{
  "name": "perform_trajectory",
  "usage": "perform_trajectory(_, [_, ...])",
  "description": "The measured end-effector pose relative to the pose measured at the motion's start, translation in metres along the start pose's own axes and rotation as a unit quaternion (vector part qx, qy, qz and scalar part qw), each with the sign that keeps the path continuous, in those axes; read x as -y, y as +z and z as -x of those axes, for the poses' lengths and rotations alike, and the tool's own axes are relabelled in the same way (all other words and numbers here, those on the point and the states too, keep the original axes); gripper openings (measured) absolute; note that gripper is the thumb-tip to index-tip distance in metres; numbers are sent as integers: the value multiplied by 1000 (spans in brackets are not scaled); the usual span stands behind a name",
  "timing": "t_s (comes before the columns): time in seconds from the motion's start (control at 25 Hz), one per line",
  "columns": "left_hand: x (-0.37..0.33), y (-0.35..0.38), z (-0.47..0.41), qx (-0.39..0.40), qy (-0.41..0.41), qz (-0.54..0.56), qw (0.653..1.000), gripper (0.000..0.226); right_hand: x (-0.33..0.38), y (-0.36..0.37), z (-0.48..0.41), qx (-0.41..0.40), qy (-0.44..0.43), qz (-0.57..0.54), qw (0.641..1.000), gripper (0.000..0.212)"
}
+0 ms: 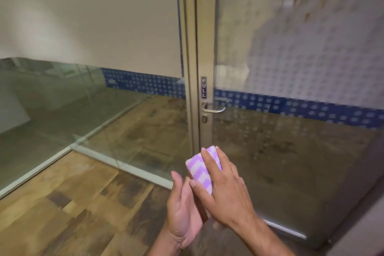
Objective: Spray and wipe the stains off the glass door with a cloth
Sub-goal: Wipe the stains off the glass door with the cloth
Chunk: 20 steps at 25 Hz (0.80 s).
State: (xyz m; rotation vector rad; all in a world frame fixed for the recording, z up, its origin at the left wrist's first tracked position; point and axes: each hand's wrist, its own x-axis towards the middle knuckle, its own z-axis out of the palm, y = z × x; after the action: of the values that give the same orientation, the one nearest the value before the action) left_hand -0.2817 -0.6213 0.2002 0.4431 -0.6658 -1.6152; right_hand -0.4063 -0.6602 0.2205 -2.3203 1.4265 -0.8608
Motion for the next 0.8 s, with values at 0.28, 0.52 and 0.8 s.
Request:
perform_trajectory(0.28, [-11,12,-144,157,4,-23,987,100,-66,-34,-100,-106,26,-61,992,83])
perform_trajectory(0.52, [-42,32,-290,201,-20,-84,976,93,-109,-70,-213,-231,40,-44,971,84])
perform_trajectory(0.8, [-115,99,-469,137,299,-455,828,70,-147,-140,-328,-536,32,-11,844,80])
